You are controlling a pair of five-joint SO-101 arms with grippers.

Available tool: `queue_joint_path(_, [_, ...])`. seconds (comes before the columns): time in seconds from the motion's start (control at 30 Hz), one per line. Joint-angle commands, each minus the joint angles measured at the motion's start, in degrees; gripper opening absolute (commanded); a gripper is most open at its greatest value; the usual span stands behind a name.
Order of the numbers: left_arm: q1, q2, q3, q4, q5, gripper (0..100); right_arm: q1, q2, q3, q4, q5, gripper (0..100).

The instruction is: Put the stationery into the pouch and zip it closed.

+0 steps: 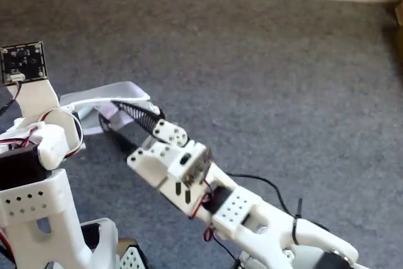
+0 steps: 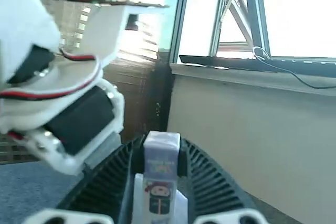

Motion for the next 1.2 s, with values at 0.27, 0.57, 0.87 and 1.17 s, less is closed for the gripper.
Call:
queue_joint_path(0.27, [1.27,0.04,0.04,-0.26,-0.35,1,2.07,6.02,-6.20,-1.54,0.18,0.5])
queue_joint_path(0.57, [1.27,0.04,0.04,-0.26,-0.35,1,0.22,6.02,-5.76,-1.27,0.18,7.0])
queue_joint_path(0.87, [1.27,0.04,0.13,-0.26,-0.35,1,-0.13,5.49,-5.49,-1.27,0.26,17.0])
queue_joint_path(1.17, [1.19,0.04,0.13,-0.26,-0.35,1,-1.98,-1.80,-0.04,-1.01,0.44,17.0])
